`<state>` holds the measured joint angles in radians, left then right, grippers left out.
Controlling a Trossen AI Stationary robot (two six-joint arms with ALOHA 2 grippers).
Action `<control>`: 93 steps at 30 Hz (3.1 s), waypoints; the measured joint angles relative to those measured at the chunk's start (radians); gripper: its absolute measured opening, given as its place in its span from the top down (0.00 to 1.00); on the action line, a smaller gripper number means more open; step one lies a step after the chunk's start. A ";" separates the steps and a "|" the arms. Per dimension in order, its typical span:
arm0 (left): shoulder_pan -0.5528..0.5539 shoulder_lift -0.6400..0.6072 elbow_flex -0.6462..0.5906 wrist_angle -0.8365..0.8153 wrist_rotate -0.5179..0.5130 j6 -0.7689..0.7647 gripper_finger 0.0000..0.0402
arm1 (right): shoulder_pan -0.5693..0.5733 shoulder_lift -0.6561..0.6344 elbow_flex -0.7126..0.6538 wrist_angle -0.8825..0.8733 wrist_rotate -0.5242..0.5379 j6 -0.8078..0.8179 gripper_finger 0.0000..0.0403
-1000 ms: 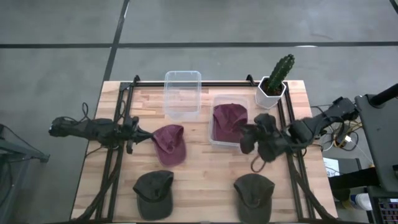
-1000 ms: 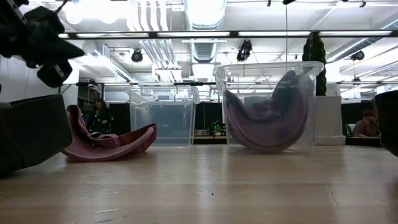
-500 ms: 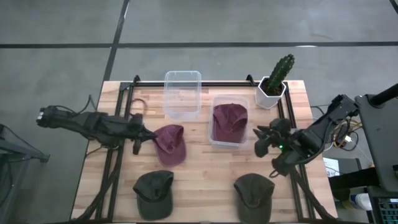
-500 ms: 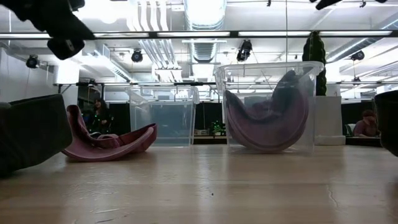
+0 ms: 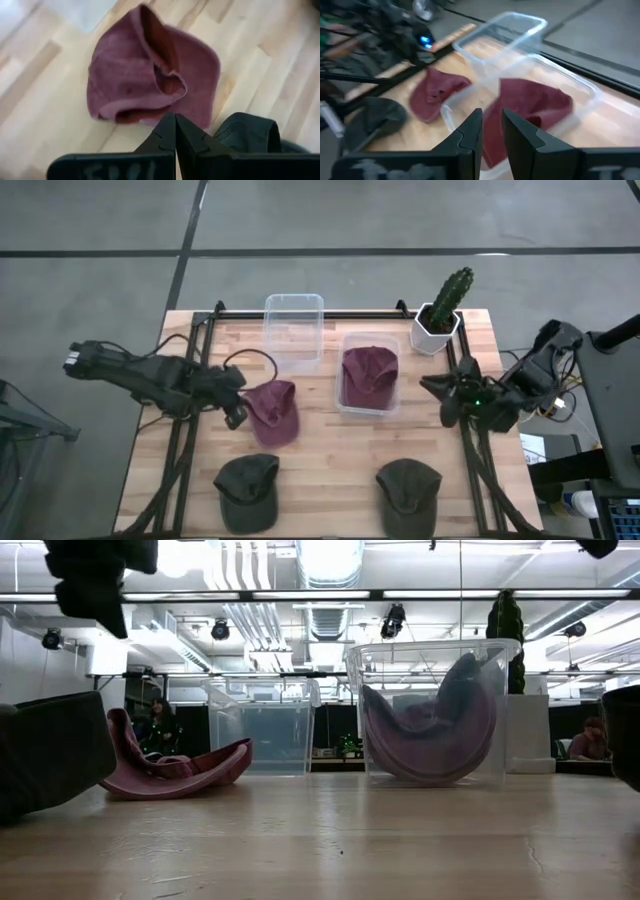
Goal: Pick & Place hat
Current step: Put the red cap into the right transparent bin
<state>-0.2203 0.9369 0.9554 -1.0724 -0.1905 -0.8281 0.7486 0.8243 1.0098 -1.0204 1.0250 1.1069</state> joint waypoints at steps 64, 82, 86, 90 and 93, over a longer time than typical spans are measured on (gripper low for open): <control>0.010 0.293 -0.030 -0.009 0.048 -0.783 0.52 | -0.001 -0.307 -0.236 0.433 0.023 -0.426 0.89; 0.011 0.314 -0.210 0.236 -0.039 -1.059 0.52 | -0.001 -0.306 -0.236 0.433 0.023 -0.426 0.89; 0.011 0.314 -0.258 0.284 -0.039 -1.081 0.52 | -0.001 -0.306 -0.236 0.432 0.023 -0.426 0.89; 0.011 0.316 -0.319 0.397 -0.040 -1.086 0.52 | -0.001 -0.306 -0.236 0.432 0.023 -0.426 0.89; 0.011 0.316 -0.362 0.474 -0.040 -1.090 0.52 | -0.001 -0.306 -0.236 0.432 0.023 -0.422 0.89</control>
<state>-0.2096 1.2533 0.5932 -0.5980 -0.2310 -1.9182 0.7479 0.5182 0.7738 -0.5880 1.0482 0.6853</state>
